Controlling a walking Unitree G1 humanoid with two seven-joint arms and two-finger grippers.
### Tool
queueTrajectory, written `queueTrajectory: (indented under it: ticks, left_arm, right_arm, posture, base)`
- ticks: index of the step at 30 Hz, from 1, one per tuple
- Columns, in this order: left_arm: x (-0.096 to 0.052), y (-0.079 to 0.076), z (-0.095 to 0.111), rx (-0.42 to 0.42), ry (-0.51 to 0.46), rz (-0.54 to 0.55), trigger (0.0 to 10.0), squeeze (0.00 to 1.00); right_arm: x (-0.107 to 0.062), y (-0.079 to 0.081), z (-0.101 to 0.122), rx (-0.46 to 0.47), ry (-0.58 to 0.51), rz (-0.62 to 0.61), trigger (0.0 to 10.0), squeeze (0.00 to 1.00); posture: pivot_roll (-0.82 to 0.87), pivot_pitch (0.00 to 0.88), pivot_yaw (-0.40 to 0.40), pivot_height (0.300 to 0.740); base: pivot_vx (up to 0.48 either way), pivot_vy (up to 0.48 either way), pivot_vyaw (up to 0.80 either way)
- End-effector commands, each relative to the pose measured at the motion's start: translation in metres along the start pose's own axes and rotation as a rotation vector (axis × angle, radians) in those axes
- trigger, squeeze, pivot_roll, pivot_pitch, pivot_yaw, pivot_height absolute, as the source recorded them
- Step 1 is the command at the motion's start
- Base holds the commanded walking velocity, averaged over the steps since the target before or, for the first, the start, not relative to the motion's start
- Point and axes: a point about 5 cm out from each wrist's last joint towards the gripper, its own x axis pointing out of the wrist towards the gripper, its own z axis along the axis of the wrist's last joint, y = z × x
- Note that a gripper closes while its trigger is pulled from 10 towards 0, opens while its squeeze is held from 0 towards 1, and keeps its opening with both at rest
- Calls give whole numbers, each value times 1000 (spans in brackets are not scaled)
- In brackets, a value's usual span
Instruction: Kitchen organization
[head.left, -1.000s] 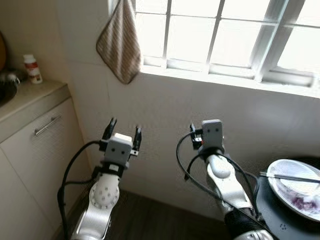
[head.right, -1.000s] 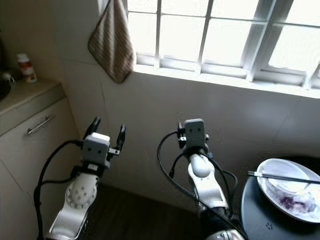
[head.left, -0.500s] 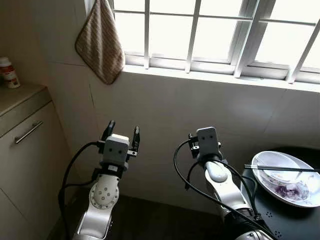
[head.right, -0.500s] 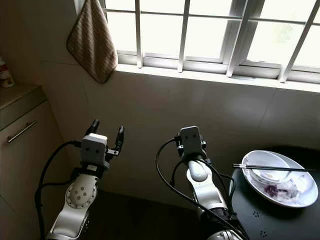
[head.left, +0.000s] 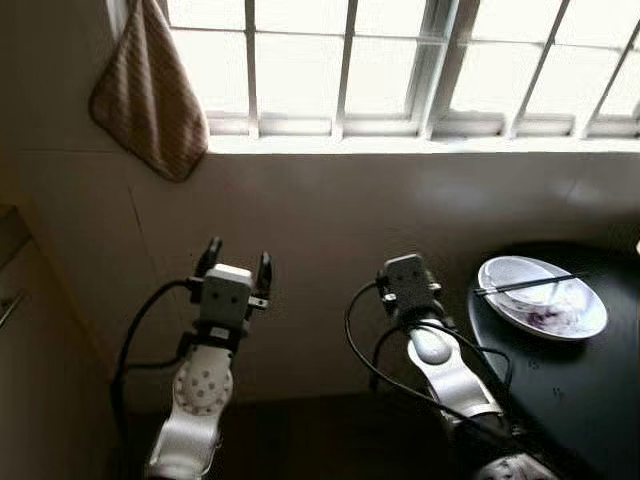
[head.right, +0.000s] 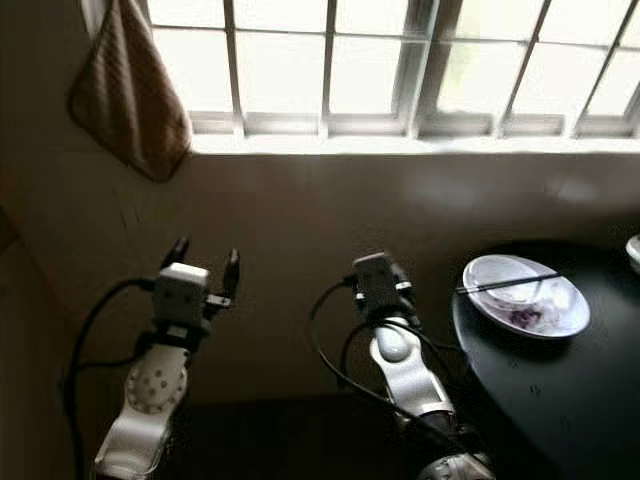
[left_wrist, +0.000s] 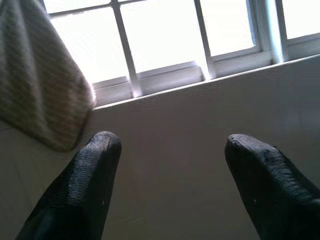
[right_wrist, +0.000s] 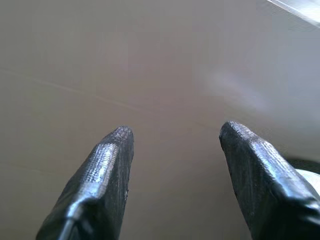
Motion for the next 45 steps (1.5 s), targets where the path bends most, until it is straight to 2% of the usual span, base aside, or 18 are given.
queueTrajectory:
  ticks: [1, 7, 11, 19, 27, 31, 35, 45]
  left_arm:
    - [-5, -2, -6, 11, 28, -16, 10000, 0]
    - [-6, -3, -6, 28, 30, -29, 10000, 0]
    - [-6, -5, -8, 38, 43, -34, 10000, 0]
    - [-5, -4, -8, 42, 44, -27, 10000, 0]
    - [-6, -1, -8, 18, 37, -9, 10000, 0]
    - [-6, -1, -9, 21, 48, -4, 10000, 0]
    - [-5, 0, -9, 30, 50, -1, 10000, 0]
    - [-5, 0, -10, 30, 53, 2, 10000, 0]
  right_arm:
    - [-2, 0, -8, -33, 31, -15, 10000, 0]
    - [-2, 4, -9, -75, 22, 9, 10000, 0]
    - [-4, 14, -7, -80, 0, 69, 10000, 0]
    - [-5, 19, -7, -54, -6, 98, 10000, 0]
    - [-5, 20, -6, -46, -19, 113, 10000, 0]
    - [-7, 26, -4, -123, -54, 159, 10000, 0]
    - [-7, 26, -3, -74, -56, 161, 10000, 0]
    - [-7, 24, -4, -56, -50, 157, 10000, 0]
  posture:
    - [31, 0, -42, 736]
    - [33, 0, -42, 736]
    - [33, 0, -41, 736]
    - [35, 0, -40, 736]
    - [34, 0, -41, 736]
    - [30, 0, -40, 736]
    - [30, 0, -40, 736]
    - [29, 0, -40, 736]
  base:
    - [0, 0, -800]
    - [0, 0, -267]
    - [0, -64, 0]
    - [0, -408, 0]
    - [0, 0, 0]
    - [0, 0, 400]
    - [61, 0, 600]
    - [243, 0, 0]
